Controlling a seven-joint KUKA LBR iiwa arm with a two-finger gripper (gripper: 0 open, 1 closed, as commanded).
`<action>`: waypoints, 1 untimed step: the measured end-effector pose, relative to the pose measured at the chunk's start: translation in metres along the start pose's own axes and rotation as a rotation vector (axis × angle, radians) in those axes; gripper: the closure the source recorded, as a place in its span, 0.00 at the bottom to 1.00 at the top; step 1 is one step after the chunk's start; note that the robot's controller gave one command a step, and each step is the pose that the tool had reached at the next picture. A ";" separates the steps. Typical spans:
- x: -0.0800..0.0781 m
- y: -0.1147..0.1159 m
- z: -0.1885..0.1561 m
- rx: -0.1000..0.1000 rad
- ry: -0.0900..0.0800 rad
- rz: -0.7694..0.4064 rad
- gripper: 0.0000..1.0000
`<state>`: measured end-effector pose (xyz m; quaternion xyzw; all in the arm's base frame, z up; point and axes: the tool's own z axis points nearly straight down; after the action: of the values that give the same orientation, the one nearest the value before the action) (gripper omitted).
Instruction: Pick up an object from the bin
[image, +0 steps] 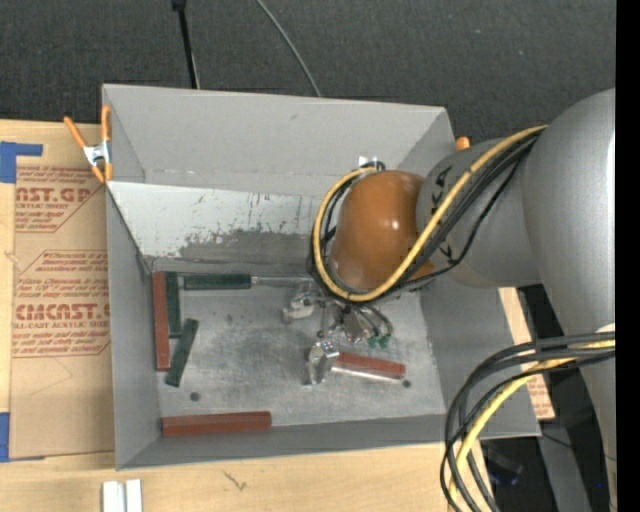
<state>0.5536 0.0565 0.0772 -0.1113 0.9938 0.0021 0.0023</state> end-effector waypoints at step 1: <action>0.050 -0.047 0.001 0.004 -0.007 0.011 1.00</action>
Offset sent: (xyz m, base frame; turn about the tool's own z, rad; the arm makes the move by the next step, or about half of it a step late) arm 0.0000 0.0000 0.0000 0.0000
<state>0.5155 -0.0007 0.0758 -0.1060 0.9944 0.0002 0.0060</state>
